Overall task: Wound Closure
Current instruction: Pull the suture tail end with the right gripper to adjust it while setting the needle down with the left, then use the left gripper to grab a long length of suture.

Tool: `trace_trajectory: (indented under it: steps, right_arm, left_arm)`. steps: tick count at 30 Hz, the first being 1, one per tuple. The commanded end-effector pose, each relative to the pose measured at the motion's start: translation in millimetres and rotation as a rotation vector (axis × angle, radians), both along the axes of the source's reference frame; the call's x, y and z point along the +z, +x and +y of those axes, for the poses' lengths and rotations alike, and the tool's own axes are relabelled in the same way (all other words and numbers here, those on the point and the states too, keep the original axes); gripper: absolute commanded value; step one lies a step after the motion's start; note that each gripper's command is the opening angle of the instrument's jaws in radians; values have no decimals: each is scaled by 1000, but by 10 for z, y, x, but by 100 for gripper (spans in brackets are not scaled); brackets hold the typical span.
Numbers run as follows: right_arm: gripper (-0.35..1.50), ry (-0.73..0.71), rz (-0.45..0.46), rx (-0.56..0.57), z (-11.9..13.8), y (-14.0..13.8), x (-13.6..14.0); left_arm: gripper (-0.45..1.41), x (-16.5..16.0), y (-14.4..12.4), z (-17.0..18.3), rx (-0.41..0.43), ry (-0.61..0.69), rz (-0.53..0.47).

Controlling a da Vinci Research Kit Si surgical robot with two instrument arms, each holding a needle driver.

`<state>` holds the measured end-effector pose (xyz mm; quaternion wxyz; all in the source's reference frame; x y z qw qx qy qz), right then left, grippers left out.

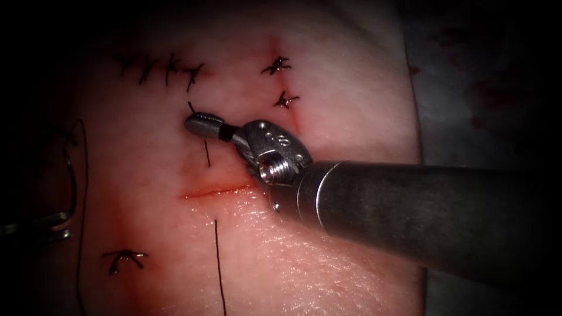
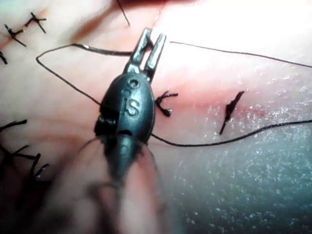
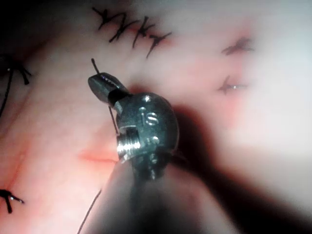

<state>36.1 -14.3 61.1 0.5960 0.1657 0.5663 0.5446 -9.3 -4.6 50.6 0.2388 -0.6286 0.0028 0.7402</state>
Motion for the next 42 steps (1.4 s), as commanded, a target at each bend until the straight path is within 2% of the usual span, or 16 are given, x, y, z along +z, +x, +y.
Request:
trace_trajectory:
  steps: [1,14,15,16,17,19,23,28,34,35,36,38,40,41,42]
  right_arm:
    - [-35,-2,4,-1,3,9,4]
    - [-35,-20,25,2,0,7,-1]
    - [-5,-30,38,11,-1,7,-2]
    - [34,-45,56,25,-2,7,-3]
    - [81,-59,76,38,-3,7,-4]
    - [128,-86,121,63,-5,3,-10]
    - [138,-99,163,80,-7,-10,-22]
    - [140,-95,193,77,-9,-33,-44]
    - [138,-121,175,60,-12,-60,-67]
    - [140,-120,163,64,-14,-65,-70]
    - [140,-119,165,60,-16,-69,-71]
    - [136,-133,167,50,-22,-77,-72]
    - [136,-128,153,46,-27,-84,-71]
    - [136,-124,141,42,-29,-88,-70]
    - [136,-123,136,40,-32,-90,-68]
  left_arm:
    - [-45,11,-4,2,-2,0,2]
    - [-45,71,2,38,-47,24,55]
    - [-45,75,2,41,-51,24,61]
    - [-45,81,3,44,-56,24,69]
    - [-45,85,3,47,-59,24,77]
    - [-45,101,3,56,-80,32,133]
    - [-45,126,5,68,-95,25,242]
    - [-45,168,5,77,-78,19,409]
    - [-45,213,3,74,-23,-11,490]
    - [-8,220,4,71,-25,-9,490]
    - [16,223,4,69,-37,0,487]
    - [41,226,3,64,-51,20,481]
    - [49,222,2,62,-64,43,479]
    - [70,217,1,60,-72,57,477]
    - [80,213,0,59,-75,65,474]
